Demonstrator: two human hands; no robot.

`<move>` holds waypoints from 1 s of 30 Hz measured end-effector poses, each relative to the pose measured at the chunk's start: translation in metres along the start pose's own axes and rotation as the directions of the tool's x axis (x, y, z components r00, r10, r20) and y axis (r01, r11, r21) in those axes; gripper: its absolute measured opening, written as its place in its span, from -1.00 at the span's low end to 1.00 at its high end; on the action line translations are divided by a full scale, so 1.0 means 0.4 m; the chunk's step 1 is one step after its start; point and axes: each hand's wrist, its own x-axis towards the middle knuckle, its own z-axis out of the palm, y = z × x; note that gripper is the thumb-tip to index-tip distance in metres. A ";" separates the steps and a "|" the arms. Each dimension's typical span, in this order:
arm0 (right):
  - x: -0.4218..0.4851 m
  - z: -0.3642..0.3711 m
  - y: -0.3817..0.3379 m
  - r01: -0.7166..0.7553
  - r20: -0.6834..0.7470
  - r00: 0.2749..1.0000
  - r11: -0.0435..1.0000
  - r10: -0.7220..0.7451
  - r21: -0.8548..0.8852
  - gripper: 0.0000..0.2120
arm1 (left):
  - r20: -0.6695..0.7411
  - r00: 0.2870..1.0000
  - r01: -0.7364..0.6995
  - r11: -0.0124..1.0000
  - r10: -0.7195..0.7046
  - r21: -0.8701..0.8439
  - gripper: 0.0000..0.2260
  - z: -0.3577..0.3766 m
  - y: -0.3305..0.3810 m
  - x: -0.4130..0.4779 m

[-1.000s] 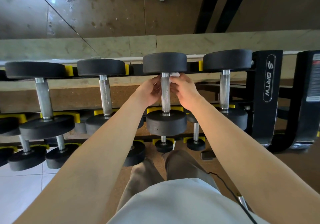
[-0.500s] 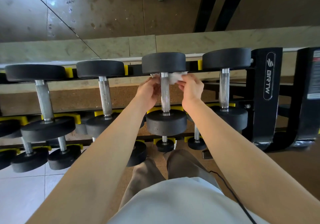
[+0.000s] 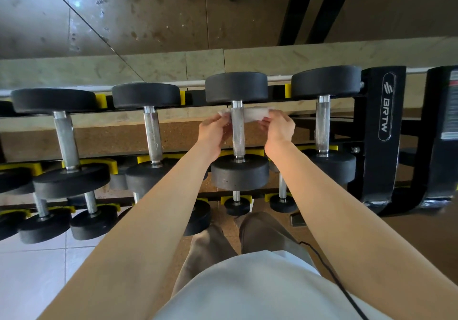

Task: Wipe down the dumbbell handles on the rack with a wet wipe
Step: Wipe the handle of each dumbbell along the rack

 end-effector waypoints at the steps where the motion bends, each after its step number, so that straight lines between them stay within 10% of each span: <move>1: 0.000 -0.003 0.007 0.002 0.019 1.000 0.999 -0.001 -0.053 -0.90 | -0.020 1.000 0.010 1.000 -0.010 0.004 -0.81 -0.001 -0.001 0.000; 6: -0.017 0.010 0.035 0.091 0.273 0.961 0.897 0.034 -0.433 -0.87 | -0.222 0.975 -0.005 0.998 -0.009 -0.063 -0.68 -0.077 -0.012 -0.002; 12: 0.007 -0.067 0.031 0.088 0.070 0.995 0.903 -0.065 -0.420 -0.86 | 0.008 0.999 -0.037 0.852 0.038 0.522 -0.81 -0.050 -0.030 -0.035; 18: -0.029 -0.063 0.060 0.430 0.481 0.876 0.400 0.030 -0.809 -0.84 | 0.078 0.992 -0.118 0.503 0.100 0.856 -0.75 -0.125 -0.028 -0.055; 25: -0.015 -0.132 0.033 0.356 0.348 0.932 0.451 -0.103 -0.818 -0.66 | 0.226 0.971 -0.238 0.356 0.077 0.904 -0.81 -0.094 -0.047 -0.076; 30: -0.028 -0.112 0.066 0.540 0.562 0.827 0.260 0.015 -0.801 -0.87 | 0.247 0.957 -0.288 0.400 0.152 0.870 -0.77 -0.124 -0.033 -0.091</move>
